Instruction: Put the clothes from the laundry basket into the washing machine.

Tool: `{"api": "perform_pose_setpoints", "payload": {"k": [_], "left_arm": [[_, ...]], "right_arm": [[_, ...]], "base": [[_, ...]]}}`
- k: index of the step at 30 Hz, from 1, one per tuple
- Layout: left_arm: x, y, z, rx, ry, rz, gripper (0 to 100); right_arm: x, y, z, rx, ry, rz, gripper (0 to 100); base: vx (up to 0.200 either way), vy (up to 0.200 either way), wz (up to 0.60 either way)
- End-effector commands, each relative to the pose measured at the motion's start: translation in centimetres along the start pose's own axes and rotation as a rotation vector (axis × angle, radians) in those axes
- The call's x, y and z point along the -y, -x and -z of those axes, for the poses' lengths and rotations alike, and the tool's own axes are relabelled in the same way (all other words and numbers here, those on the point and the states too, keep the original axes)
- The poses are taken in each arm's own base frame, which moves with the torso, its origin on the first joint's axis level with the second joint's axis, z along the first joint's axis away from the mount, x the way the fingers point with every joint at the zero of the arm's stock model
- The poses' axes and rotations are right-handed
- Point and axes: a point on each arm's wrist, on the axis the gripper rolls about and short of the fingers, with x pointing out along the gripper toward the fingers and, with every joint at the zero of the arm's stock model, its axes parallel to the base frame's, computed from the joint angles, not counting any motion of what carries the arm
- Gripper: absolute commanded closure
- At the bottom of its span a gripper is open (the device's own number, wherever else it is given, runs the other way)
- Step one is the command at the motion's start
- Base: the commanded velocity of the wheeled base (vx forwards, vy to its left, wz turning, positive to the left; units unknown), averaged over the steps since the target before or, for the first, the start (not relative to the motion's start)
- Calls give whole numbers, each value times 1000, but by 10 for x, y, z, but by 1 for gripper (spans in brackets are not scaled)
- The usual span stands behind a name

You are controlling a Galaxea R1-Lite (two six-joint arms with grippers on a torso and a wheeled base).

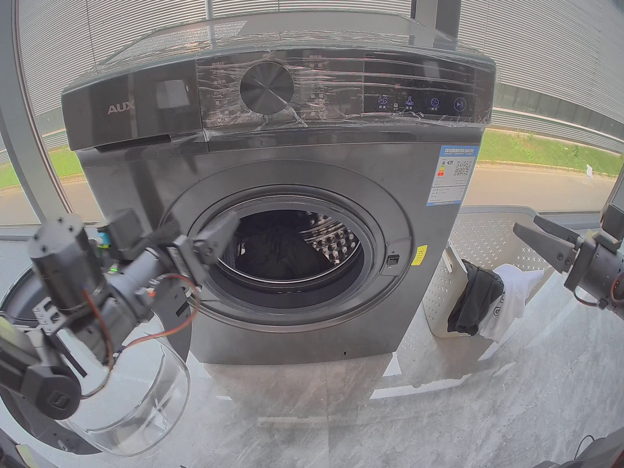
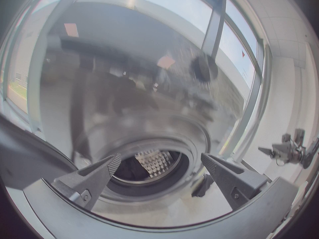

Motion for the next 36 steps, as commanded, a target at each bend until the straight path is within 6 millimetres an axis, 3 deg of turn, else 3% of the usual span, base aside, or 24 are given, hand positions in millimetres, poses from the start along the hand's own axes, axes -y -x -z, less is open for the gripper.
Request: {"api": "perform_pose_setpoints", "payload": {"k": [1, 3, 4, 9, 14, 20, 22, 23, 24, 25, 29, 30, 36], "left_arm": [[-43, 96, -51, 244, -101, -107, 0], [-49, 113, -48, 253, -129, -132, 0], [-56, 136, -45, 281, -166, -178, 0], [-61, 177, -42, 384, -211, -297, 0], [-56, 203, -21, 372, -199, -303, 0], [-49, 239, 10, 285, -197, -330, 0], [-49, 239, 10, 285, -197, -330, 0], [-48, 264, 41, 216, -203, -343, 0], [-48, 265, 43, 213, -204, -344, 0], [-50, 273, 60, 156, -209, -367, 0], [-51, 271, 60, 132, -203, -378, 0], [-53, 272, 65, 81, -203, -395, 0], [-55, 272, 70, 29, -185, -423, 0]], "right_arm": [[-24, 62, 21, 38, 105, -135, 0], [-27, 72, 25, 48, 140, -160, 0], [-31, 86, 33, 65, 176, -182, 0], [-39, 122, 61, 116, 210, -194, 0], [-44, 144, 74, 119, 216, -186, 0], [-47, 181, 120, 70, 199, -127, 0], [-47, 181, 120, 70, 199, -127, 0], [-45, 180, 124, 23, 245, -78, 0], [-45, 180, 124, 23, 247, -76, 0], [-45, 180, 125, 24, 258, -74, 0], [-44, 180, 127, 15, 255, -48, 0], [-39, 180, 129, 16, 248, 137, 0], [-31, 183, 132, -11, 246, 469, 0]], "base": [[0, 0, 0], [0, 0, 0], [0, 0, 0], [0, 0, 0], [0, 0, 0], [0, 0, 0], [0, 0, 0], [0, 0, 0], [0, 0, 0], [0, 0, 0], [0, 0, 0], [0, 0, 0], [0, 0, 0]]}}
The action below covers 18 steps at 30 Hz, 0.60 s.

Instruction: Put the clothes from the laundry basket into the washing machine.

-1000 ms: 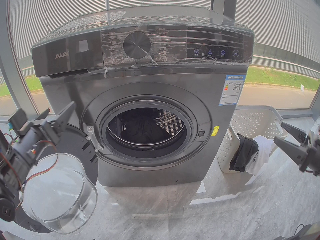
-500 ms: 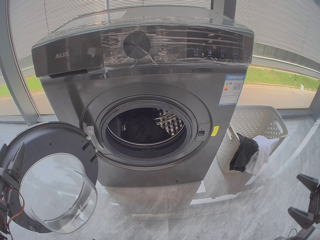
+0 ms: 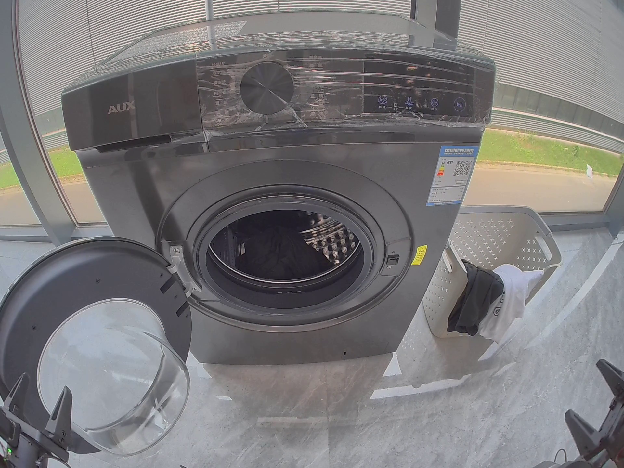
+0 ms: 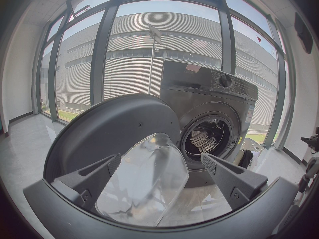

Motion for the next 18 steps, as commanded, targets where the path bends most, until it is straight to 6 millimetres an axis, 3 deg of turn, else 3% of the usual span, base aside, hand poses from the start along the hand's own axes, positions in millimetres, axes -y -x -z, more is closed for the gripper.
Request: {"api": "perform_pose_setpoints", "payload": {"k": [1, 8, 13, 18], "left_arm": [[-3, 12, 17, 6, -21, -17, 0], [-2, 16, 19, 32, -153, 143, 0], [-2, 18, 20, 32, -177, 158, 0], [-2, 19, 20, 59, -169, 152, 0]], "right_arm": [[8, 3, 13, -92, 35, 363, 0], [10, 6, 11, -102, 55, 516, 0], [6, 5, 12, -107, 89, 632, 0], [5, 2, 12, -70, 116, 564, 0]], "base": [[0, 0, 0], [0, 0, 0], [0, 0, 0], [0, 0, 0]]}}
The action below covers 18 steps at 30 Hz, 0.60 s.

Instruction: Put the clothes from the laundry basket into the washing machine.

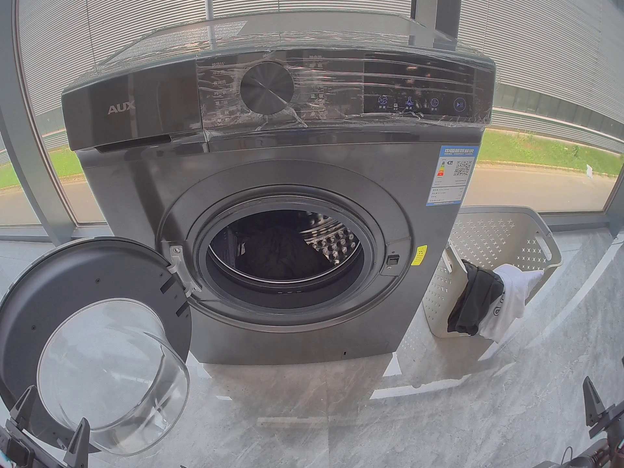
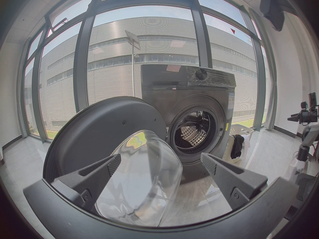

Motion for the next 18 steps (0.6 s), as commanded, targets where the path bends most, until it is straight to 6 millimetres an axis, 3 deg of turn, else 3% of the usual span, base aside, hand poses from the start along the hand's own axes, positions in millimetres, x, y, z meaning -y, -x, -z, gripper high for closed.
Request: {"api": "perform_pose_setpoints", "payload": {"k": [1, 5, 16, 18], "left_arm": [[0, 2, 3, 26, 2, 9, 0], [0, 2, 2, 41, 33, 5, 0], [0, 1, 3, 37, 24, -12, 0], [0, 1, 3, 37, 17, -12, 0]], "right_arm": [[-2, -1, 1, 31, 8, 2, 0], [-4, -1, 8, -35, -11, -66, 0], [-2, -1, 8, -20, -40, -19, 0], [-2, -1, 8, -20, -40, -16, 0]], "base": [[0, 0, 0], [0, 0, 0], [0, 0, 0], [0, -200, 0]]}}
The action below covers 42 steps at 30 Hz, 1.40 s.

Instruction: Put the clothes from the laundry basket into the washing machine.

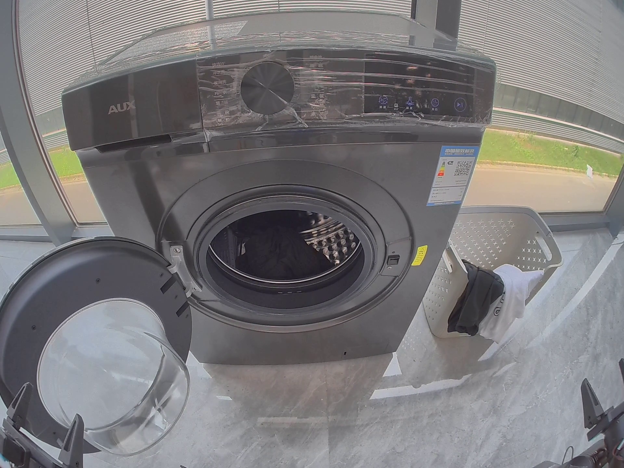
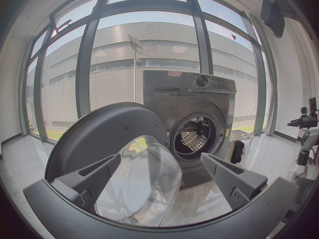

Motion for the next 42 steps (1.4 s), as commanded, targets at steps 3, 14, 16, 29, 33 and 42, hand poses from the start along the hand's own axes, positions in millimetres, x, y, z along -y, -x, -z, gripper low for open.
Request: {"api": "perform_pose_setpoints", "payload": {"k": [3, 14, 16, 29, 33, 42], "left_arm": [[0, 0, 5, -8, -4, -1, 0], [0, 0, 5, -8, -4, -1, 0], [0, 0, 5, -8, -4, -1, 0], [0, 0, 5, -8, -4, -1, 0], [0, 0, 5, -8, -4, -1, 0], [0, 0, 5, -8, -4, -1, 0]], "right_arm": [[0, -1, 5, -20, 0, 1, 0], [0, -1, 5, -18, -6, 2, 0], [0, -1, 5, -20, -6, 2, 0], [0, -1, 5, -18, -6, 2, 0], [0, -1, 5, -18, -6, 2, 0], [0, -1, 5, -18, -6, 2, 0]], "base": [[0, -200, 0], [0, -200, 0], [0, -200, 0], [0, -200, 0], [0, -200, 0], [0, -200, 0]]}}
